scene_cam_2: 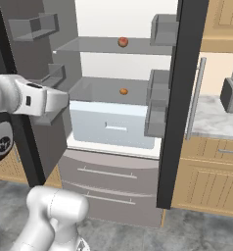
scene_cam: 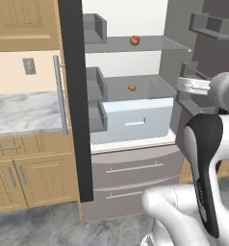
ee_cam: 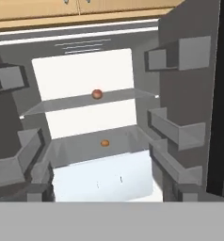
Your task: Retrieve the peach and tangerine from the fridge and place them into the bowl on the dining table.
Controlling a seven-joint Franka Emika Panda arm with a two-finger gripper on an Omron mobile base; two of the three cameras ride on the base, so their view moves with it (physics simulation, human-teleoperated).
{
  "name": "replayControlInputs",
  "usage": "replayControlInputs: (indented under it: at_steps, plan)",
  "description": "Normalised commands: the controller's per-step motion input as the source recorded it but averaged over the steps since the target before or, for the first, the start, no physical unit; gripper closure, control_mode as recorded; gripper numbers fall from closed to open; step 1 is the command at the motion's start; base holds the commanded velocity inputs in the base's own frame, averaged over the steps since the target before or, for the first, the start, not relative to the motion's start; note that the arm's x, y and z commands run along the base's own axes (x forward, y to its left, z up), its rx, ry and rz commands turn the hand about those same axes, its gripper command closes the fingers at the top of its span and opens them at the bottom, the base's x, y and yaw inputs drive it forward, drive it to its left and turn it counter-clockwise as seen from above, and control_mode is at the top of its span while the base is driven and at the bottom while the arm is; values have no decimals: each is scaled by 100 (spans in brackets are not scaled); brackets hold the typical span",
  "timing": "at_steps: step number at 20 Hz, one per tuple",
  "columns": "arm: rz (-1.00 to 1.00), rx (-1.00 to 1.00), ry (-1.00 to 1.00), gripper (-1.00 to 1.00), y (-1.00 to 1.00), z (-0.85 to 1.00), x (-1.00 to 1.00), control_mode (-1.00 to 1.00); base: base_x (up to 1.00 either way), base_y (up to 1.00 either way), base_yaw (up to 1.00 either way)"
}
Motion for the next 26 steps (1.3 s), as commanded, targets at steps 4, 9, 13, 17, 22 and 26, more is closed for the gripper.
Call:
replayControlInputs:
  at_steps: [4,9,13,17,22,26]
  plan:
    - [-13,-5,-18,-100,-17,-1,-18,-100,0,0,0]
    - [0,0,0,-100,0,0,0,100,6,-58,-2]
    - [0,0,0,-100,0,0,0,100,49,-33,4]
    - [0,0,0,-100,0,0,0,100,94,-3,10]
    - [0,0,0,-100,0,0,0,100,97,35,2]
    - [0,0,0,-100,0,0,0,100,94,3,0]
